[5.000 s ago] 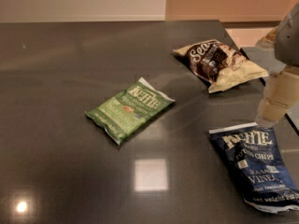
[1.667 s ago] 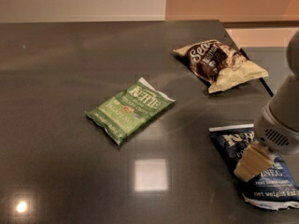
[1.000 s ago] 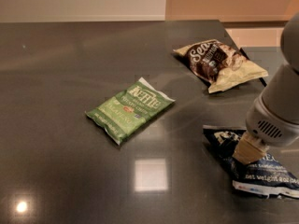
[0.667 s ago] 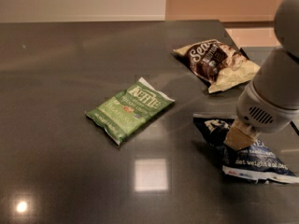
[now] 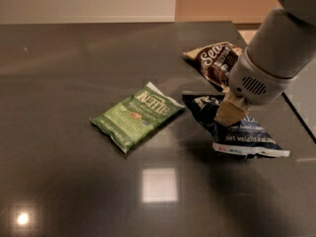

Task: Move blue chip bag near green jalapeno chip bag

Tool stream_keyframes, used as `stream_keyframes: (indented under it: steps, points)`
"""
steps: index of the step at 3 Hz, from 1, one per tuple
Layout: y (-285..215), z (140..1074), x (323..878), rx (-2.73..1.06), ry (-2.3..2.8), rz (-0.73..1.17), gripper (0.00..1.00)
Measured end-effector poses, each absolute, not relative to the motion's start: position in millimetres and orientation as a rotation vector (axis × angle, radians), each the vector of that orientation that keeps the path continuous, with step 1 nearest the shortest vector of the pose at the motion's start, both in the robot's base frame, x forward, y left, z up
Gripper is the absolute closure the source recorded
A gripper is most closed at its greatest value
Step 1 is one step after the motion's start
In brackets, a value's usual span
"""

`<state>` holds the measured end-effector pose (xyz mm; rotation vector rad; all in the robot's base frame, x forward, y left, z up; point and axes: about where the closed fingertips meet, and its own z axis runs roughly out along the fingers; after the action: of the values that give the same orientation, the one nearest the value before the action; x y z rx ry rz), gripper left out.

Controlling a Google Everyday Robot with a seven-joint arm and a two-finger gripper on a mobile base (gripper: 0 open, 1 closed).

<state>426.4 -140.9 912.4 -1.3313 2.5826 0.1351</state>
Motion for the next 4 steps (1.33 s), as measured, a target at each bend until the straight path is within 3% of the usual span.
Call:
stream_keyframes:
  steps: [1,2,4]
  points:
    - [-118.1,920.7,448.9,-1.385,2.492,0.175,1.0]
    - [-97.0,925.2,461.5,-1.439,2.409,0.213,0.82]
    - [-60.6,921.4,466.1,-1.507,2.322,0.315,0.36]
